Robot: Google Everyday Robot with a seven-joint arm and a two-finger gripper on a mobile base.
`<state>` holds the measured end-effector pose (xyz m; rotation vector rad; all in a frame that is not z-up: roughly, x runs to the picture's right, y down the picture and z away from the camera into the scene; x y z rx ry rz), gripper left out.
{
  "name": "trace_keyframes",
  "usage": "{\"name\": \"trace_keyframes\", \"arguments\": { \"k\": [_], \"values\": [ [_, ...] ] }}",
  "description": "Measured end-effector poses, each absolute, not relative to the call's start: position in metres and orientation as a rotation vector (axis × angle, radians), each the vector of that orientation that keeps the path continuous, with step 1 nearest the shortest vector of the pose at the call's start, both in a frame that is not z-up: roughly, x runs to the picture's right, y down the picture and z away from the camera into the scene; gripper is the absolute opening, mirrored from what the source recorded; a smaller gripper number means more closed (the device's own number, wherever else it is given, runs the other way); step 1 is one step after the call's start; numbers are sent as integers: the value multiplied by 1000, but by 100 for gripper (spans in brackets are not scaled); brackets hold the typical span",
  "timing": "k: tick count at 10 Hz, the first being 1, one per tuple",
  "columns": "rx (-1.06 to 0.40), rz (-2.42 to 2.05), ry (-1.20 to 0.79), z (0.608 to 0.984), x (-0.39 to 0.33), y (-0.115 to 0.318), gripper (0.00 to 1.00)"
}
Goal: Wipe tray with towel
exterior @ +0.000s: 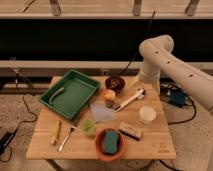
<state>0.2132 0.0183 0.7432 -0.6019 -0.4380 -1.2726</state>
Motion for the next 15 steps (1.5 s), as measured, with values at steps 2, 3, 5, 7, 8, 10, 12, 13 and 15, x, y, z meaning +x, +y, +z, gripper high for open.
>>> {"name": "trace_keyframes", "arguments": {
  "k": [2,3,5,7,8,10,12,13,15],
  "values": [
    [-602,-1273,-438,743,213,18,80],
    [-602,-1273,-438,743,213,18,80],
    [-601,-1278,-440,742,211,19,80],
    [-572,-1305,-457,742,195,26,80],
    [-551,-1326,-473,743,182,31,80],
    [-513,-1372,-512,747,143,45,80],
    [-488,-1422,-553,754,99,60,80],
    [-471,-1460,-588,764,66,73,80],
    [-452,-1511,-635,785,32,95,80]
  ]
}}
